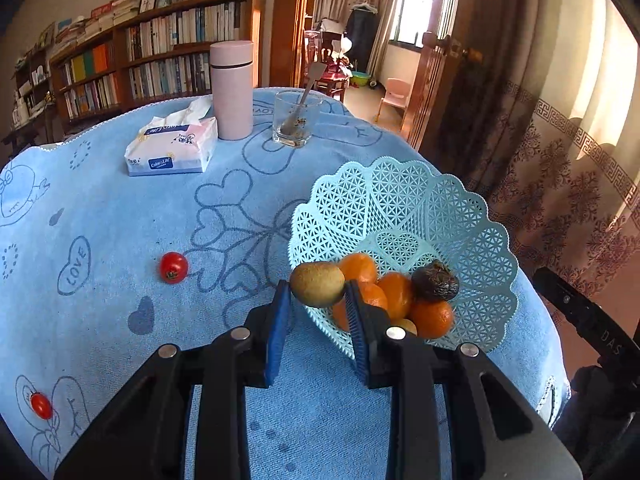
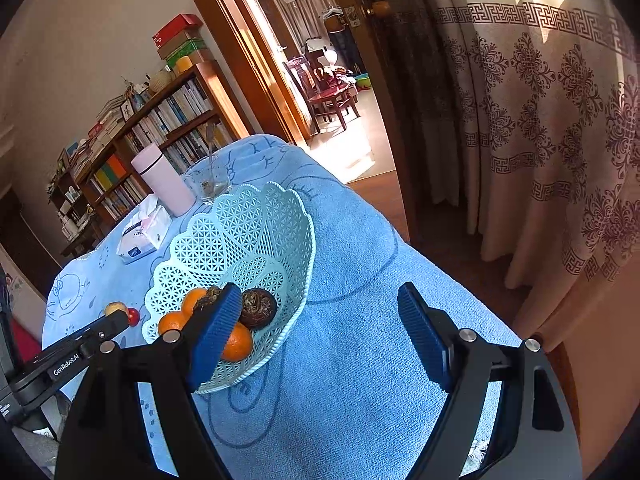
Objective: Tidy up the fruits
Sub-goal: 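Drop the tan fruit into the basket with the left tool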
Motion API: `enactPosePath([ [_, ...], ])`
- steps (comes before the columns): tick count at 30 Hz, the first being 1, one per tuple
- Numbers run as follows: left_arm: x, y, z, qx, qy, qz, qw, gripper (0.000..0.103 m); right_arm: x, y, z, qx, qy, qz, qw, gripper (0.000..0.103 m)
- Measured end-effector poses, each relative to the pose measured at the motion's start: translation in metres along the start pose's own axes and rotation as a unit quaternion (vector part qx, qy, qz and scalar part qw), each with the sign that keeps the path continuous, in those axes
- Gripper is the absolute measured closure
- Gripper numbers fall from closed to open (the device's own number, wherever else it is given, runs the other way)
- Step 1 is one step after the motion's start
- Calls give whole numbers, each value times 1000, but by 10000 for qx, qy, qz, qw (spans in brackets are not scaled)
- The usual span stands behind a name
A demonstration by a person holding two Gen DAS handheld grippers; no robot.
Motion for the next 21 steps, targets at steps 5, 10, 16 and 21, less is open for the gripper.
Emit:
enactPosePath([
  [5, 2, -11, 15, -67, 79, 205, 9997, 47, 1, 1, 4, -27, 28, -10, 10000, 21],
  [10, 5, -9, -6, 116, -65, 171, 9998, 47, -2, 4, 2, -23, 13, -55, 10000, 21],
  [16, 11, -6, -34, 418, -245, 166, 9987, 44, -5, 6, -11, 67, -63, -95, 9999, 21],
  [21, 12, 0, -49, 500, -399, 156, 9978, 37, -5, 8, -19, 114, -98, -107, 9998, 21],
])
Point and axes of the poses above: each gripper's, at about its wrist camera, not at the fingertips, and x roughly against the way its jaws point, z to its right, y to its underside, the point moved 10 cm from there along -x, roughly the way its jaws point, and after that the axes turned 9 degrees about x, right-handed, at the moved point
